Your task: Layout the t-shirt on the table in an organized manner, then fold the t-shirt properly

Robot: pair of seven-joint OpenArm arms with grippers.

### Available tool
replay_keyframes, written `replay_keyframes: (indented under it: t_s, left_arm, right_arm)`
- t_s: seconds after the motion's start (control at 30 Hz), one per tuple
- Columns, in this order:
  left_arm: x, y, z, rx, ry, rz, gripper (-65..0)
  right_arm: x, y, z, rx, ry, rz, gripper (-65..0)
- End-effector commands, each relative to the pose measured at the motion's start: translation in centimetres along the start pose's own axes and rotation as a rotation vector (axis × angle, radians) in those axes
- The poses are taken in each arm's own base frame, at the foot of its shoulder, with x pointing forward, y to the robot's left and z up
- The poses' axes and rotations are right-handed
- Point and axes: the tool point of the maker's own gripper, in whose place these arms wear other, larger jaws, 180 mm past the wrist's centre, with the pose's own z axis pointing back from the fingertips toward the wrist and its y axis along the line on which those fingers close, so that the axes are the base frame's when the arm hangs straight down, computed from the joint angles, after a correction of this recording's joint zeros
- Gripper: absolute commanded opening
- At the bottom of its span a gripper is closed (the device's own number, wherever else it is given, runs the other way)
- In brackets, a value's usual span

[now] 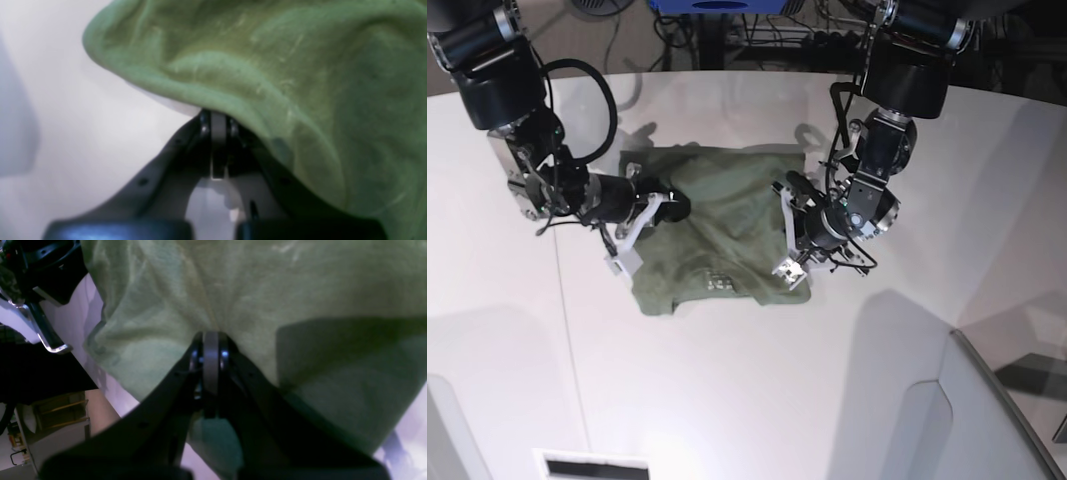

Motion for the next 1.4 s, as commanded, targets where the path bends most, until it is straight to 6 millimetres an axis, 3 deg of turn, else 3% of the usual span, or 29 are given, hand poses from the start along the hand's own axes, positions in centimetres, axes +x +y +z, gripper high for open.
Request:
replay_keyframes:
  t_s: [0.0,0.2,0.43,0.73,0.83,0.93,1.03,1.17,1.23,1.37]
  left_arm:
    - [0.4,0.3,0.1,0.002,-0.001,-0.010,-65.0]
    - [0.0,1.8,0.5,0.026,0.006,-0.017,-65.0]
    - [1.3,3.1,1.7,0.063,-0.036,-0.036,-65.0]
    - [2.7,4.0,2.5,0.092,-0.069,-0.060,-65.0]
    - [3.3,4.9,4.4,0.137,-0.065,-0.086,-65.0]
    - [4.4,5.1,8.0,0.194,-0.115,-0.139,-65.0]
    - [3.6,4.3,11.6,0.230,-0.155,-0.149,-65.0]
    - [0.2,2.2,15.2,0.233,-0.148,-0.131,-65.0]
    - [-1.1,0.6,16.2,0.199,-0.177,-0.090,-65.0]
    - [-4.4,-1.9,17.6,0.129,-0.188,0.004,-65.0]
  right_arm:
    - [0.2,-1.4,0.6,-0.058,0.019,0.023,-65.0]
    - [0.2,-1.3,0.7,-0.053,0.029,0.016,-65.0]
    - [2.4,1.0,1.5,-0.011,-0.006,0.078,-64.8]
    - [6.2,2.8,4.5,0.013,-0.081,0.112,-64.8]
    - [7.3,4.0,6.4,0.026,-0.126,0.129,-64.8]
    - [7.7,4.6,9.9,-0.002,-0.175,0.176,-64.8]
    - [6.8,3.9,14.1,-0.077,-0.215,0.206,-64.8]
    - [4.4,3.4,19.9,-0.207,-0.235,0.289,-65.0]
    - [2.8,2.7,21.3,-0.254,-0.206,0.301,-65.0]
    - [-1.0,0.6,22.4,-0.307,-0.114,0.260,-65.0]
